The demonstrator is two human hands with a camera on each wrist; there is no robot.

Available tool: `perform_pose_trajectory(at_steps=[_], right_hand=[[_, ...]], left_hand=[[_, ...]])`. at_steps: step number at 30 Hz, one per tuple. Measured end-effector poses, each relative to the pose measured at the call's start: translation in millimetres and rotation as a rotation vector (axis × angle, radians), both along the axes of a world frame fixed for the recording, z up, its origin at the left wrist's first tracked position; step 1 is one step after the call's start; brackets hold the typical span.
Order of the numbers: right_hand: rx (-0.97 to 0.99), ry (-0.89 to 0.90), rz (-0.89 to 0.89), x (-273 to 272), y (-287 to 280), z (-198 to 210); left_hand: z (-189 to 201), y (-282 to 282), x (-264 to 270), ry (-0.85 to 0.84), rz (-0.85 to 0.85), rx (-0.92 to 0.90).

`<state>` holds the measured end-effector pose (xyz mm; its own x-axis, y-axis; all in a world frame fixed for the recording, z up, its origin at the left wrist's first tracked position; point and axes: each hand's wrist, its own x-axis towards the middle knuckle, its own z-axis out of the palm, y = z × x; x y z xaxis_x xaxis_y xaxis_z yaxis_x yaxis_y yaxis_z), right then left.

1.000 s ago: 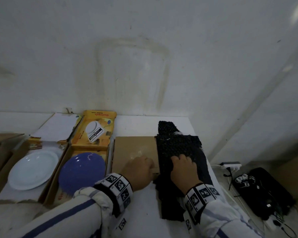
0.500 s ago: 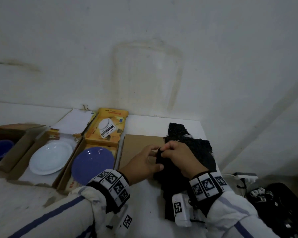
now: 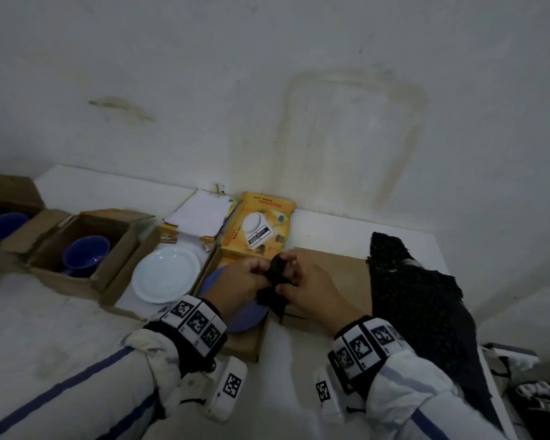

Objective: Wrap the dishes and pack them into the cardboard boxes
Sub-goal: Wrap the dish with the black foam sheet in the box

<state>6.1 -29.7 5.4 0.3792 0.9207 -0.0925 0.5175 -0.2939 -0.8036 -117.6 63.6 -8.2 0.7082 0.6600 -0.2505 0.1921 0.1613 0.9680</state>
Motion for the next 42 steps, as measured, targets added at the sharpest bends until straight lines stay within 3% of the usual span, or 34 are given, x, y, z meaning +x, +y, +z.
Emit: perform_pose_trajectory(at_steps=[2,5,7,10,13,15,21,32,35,39,42], right_hand=[[-0.056,-0.027,0.060,-10.0,13.4,-6.5],[-0.205,-0.237,0.184,-20.2,28.8,-13.9],[-0.299,-0.351,0.247,-28.3,35.1,-19.3],[-0.430,-0.481,0.360,-42.8,42.3,-36.4],[-0.584,-0.515,0.401,-57.8,38.9,-52.1],[-0.640,-0.523,0.425,-64.3,35.9,-55.9],[-0.784,-0.464,0.557,-69.1,42.2,-52.7],[-0.487,-0.690,0.575,-65.5,25.4,-64.7],[-0.473,-0.625,0.609,-70.1,23.2,-64.6],[-0.370,-0.514,0.359,-51.1,10.6,-55.2],[-0.269,-0.449,0.110,-24.1,-7.6,-37.8]], left_hand=[[-2.0,12.9,-16.9,0.063,-0.086,-0.029],[-7.7,30.2,-42.4,0.159,-0.131,-0.094],[-11.9,41.2,-55.5,0.329,-0.221,0.135],[-27.2,50.0,-65.5,0.683,-0.556,0.544],[-54.8,51.7,-68.3,0.761,-0.792,0.726],[-66.7,50.8,-69.4,0.784,-0.862,0.855],[-73.4,47.4,-72.1,0.758,-0.846,1.001],[-71.9,39.9,-75.0,0.743,-0.818,0.971],[-69.3,37.1,-72.7,0.769,-0.812,0.953],[-59.7,26.2,-53.8,0.735,-0.794,0.885],[-54.3,12.2,-24.2,0.557,-0.717,0.859]])
